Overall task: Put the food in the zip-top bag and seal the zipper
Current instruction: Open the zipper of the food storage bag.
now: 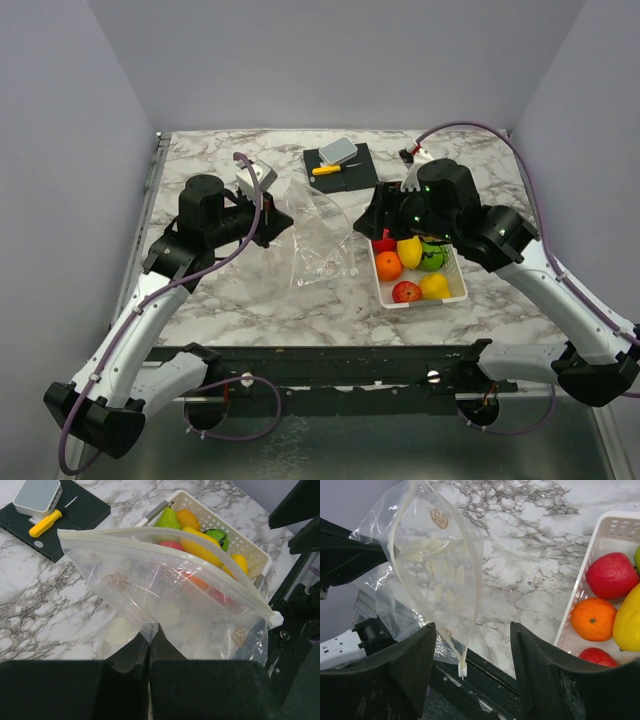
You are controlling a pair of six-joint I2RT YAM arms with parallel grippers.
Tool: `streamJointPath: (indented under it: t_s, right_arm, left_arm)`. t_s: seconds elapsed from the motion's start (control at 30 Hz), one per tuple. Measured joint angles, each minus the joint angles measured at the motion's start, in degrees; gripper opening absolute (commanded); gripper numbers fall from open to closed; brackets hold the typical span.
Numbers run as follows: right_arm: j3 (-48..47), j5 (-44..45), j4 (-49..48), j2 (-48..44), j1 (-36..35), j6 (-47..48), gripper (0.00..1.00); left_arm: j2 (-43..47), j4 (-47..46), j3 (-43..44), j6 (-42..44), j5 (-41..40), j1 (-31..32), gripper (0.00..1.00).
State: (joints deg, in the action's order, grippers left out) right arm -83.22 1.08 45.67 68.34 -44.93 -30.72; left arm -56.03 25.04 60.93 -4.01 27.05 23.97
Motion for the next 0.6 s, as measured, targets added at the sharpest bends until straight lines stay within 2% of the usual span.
streamJointPath:
  t_s: [0.27, 0.6]
  right_arm:
    - [0.9, -2.6, -2.9, 1.2, 0.0, -2.3, 0.63]
    - [0.9, -2.8, -4.1, 6.0, 0.0, -2.9, 0.55]
  left_arm:
    - [0.7, -0.5, 0.0, -0.4, 5.4, 0.2, 0.00]
    - [1.8, -0.5, 0.0, -1.1, 7.5, 0.2, 0.00]
